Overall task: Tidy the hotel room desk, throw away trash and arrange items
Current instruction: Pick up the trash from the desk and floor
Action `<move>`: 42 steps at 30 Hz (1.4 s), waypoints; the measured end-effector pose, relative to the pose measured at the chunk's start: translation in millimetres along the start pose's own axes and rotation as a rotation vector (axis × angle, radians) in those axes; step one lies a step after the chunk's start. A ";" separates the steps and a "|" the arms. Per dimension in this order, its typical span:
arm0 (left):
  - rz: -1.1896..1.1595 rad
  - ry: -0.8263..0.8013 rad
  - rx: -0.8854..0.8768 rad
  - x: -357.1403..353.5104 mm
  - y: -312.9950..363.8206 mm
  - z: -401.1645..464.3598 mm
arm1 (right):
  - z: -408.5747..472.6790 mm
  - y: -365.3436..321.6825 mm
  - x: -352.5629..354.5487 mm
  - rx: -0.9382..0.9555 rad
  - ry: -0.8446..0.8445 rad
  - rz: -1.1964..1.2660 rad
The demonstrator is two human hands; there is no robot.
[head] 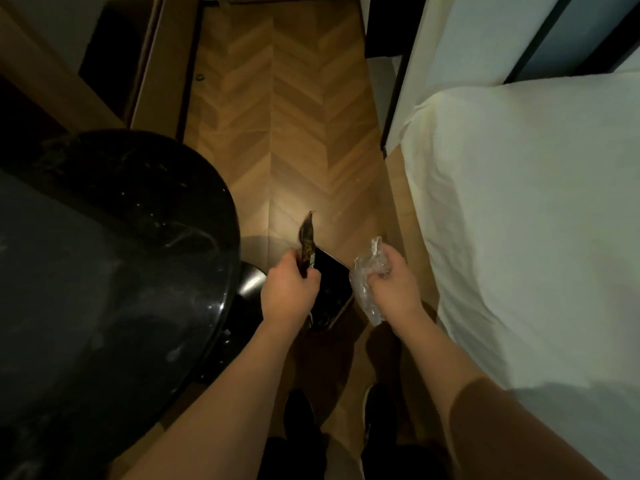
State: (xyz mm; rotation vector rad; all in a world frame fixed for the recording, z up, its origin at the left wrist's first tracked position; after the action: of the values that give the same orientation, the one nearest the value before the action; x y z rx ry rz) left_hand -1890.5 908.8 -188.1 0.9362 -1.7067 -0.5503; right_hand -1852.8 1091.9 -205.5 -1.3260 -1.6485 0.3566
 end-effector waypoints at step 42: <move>0.104 0.019 -0.228 -181.2 -280.9 230.4 | 292.8 206.4 -256.9 0.337 -0.354 -0.683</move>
State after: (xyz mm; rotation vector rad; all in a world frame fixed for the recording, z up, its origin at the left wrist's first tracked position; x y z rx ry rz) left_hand -1994.8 870.3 -578.6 0.6847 -1.6266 -0.6488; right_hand -1977.4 1037.8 -624.8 -0.4160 -2.1057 0.4404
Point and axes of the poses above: each hand's wrist, its own z-axis towards the middle knuckle, its own x-axis out of the back of the hand, y = z × x, the point moved 6 cm from there along z, towards the middle knuckle, and after that the axes turned 10 degrees about -z, right-handed, at the moved point
